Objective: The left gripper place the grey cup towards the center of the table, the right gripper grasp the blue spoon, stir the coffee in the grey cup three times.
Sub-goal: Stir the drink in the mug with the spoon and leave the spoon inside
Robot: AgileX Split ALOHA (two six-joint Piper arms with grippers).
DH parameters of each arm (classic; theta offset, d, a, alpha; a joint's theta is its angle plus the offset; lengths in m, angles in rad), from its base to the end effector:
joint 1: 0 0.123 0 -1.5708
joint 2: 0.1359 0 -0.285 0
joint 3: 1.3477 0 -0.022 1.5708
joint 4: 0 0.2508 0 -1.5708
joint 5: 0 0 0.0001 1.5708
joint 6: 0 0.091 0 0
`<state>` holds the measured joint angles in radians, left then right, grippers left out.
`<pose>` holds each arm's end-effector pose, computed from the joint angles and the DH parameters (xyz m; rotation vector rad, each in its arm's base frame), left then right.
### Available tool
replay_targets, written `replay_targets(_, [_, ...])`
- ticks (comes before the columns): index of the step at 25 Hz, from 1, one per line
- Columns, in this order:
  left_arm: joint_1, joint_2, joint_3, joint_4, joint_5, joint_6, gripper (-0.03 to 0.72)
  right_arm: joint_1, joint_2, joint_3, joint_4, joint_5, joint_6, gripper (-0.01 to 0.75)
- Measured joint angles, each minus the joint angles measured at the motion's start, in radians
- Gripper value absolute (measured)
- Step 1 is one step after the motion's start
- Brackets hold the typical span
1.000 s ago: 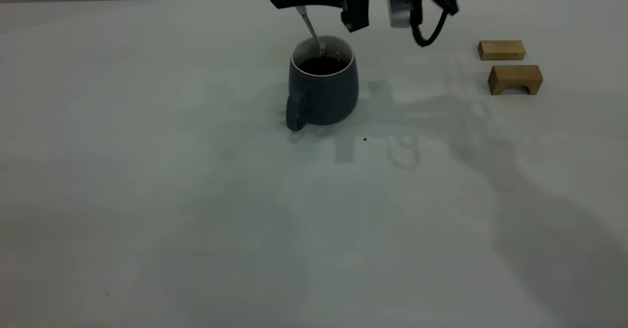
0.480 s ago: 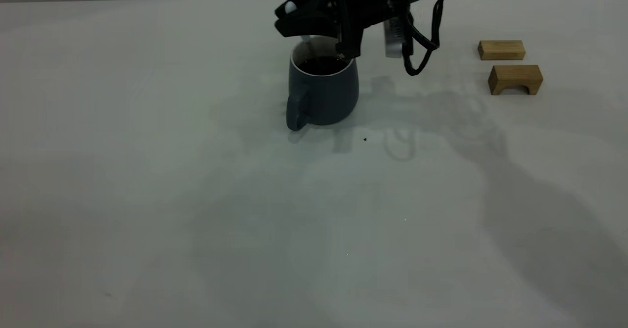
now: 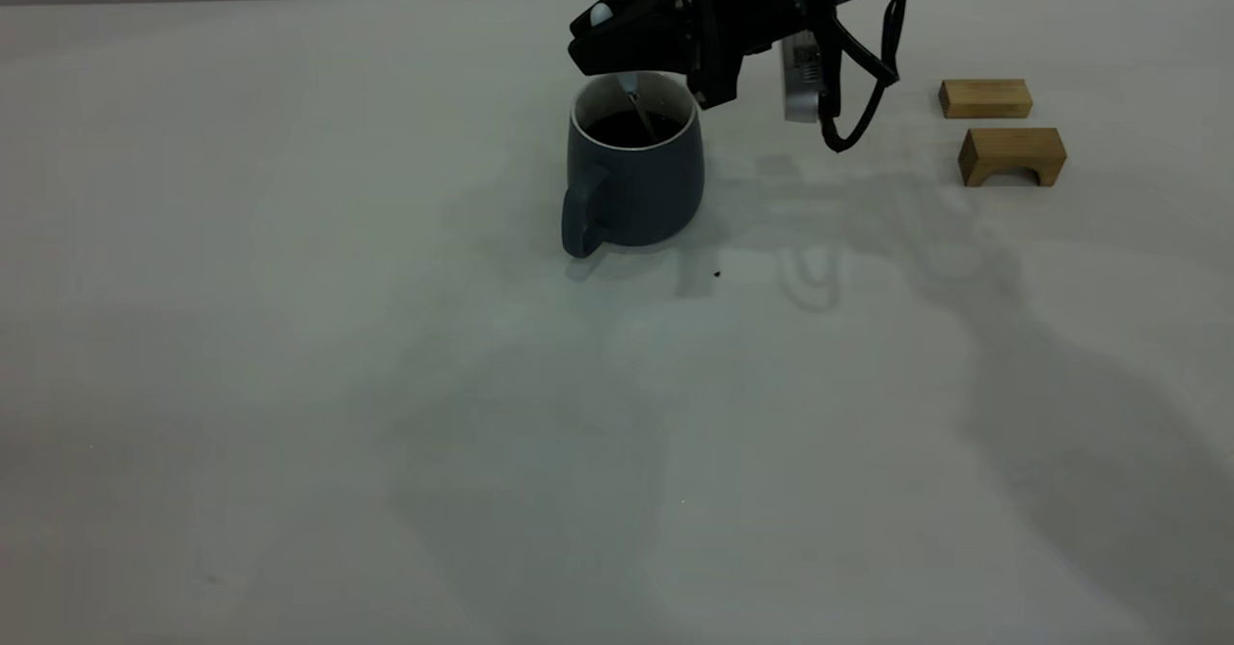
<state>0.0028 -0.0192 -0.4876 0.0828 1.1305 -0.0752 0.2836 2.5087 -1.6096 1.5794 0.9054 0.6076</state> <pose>-0.0095 0.0068 0.2684 -0.0898 2.1029 0.0566 0.4390 0.2026 0.0518 -1.5746 -1.6573 -1.2152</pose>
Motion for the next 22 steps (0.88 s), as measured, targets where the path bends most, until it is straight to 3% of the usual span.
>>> replay_targets(9, [0.0,0.0,0.0,0.0,0.0,0.0,0.299,0.018,0.0,0.0,0.055,-0.012,-0.214,0.126])
replay_targets(18, [0.0,0.0,0.0,0.0,0.0,0.0,0.299,0.003,0.0,0.0,0.031,-0.016,-0.038,0.125])
replay_targets(22, [0.0,0.0,0.0,0.0,0.0,0.0,0.299,0.018,0.0,0.0,0.046,-0.003,-0.038,0.123])
